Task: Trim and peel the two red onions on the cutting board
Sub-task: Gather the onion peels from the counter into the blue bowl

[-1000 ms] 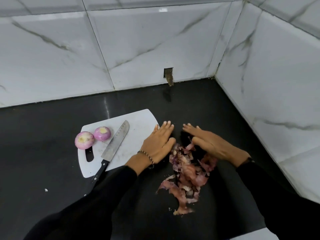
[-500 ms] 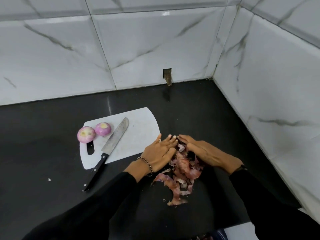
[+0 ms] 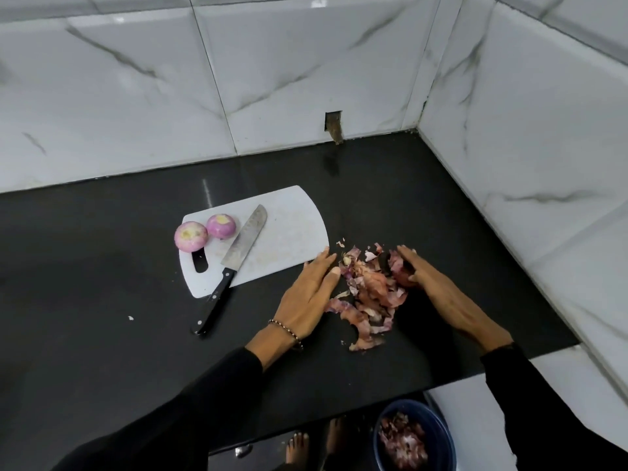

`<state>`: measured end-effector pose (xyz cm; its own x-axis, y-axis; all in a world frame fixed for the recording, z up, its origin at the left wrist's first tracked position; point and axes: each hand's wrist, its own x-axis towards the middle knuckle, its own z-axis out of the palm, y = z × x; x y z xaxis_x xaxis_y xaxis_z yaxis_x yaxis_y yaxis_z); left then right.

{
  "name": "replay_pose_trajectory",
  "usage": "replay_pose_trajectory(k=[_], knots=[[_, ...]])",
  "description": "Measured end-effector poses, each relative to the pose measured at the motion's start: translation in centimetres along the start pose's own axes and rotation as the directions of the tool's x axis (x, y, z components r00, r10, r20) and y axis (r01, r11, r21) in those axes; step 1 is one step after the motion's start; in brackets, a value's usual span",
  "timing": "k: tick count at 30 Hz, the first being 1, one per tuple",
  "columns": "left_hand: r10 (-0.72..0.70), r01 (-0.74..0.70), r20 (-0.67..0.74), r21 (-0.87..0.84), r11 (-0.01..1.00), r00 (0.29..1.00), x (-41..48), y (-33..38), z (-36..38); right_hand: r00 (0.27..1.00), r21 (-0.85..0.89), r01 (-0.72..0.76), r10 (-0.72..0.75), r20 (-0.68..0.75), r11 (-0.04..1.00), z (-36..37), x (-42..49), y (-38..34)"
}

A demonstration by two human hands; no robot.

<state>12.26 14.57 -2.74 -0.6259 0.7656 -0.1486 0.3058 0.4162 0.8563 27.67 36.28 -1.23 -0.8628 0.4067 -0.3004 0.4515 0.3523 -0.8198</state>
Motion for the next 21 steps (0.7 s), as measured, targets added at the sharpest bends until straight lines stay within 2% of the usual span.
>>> replay_pose_trajectory(k=[6, 12, 15, 18, 21], knots=[[-0.011, 0.011, 0.094, 0.000, 1.000, 0.996, 2.5, 1.4, -0.3, 0.994, -0.072, 0.098, -0.095, 0.045, 0.993, 3.7, -1.5, -2.4], [0.035, -0.051, 0.202, 0.078, 0.996, 0.979, 5.0, 2.2, 0.1, 0.996, -0.373, 0.088, -0.093, 0.005, 0.924, 6.5, -2.9, -1.1], [0.078, -0.110, 0.253, 0.116, 0.987, 0.964, 4.9, 2.2, 1.1, 0.988, -0.350, 0.074, -0.116, -0.102, 0.934, 8.0, -2.2, -0.4], [0.098, -0.110, 0.268, 0.028, 0.994, 0.958, 3.9, 2.4, 1.9, 0.973, -0.273, 0.062, -0.120, -0.199, 0.960, 8.7, -1.0, -0.7], [0.089, -0.074, 0.212, -0.078, 0.994, 0.973, 2.7, 2.6, 2.6, 0.955, -0.274, 0.097, -0.167, -0.245, 0.957, 9.3, -0.2, -1.3]])
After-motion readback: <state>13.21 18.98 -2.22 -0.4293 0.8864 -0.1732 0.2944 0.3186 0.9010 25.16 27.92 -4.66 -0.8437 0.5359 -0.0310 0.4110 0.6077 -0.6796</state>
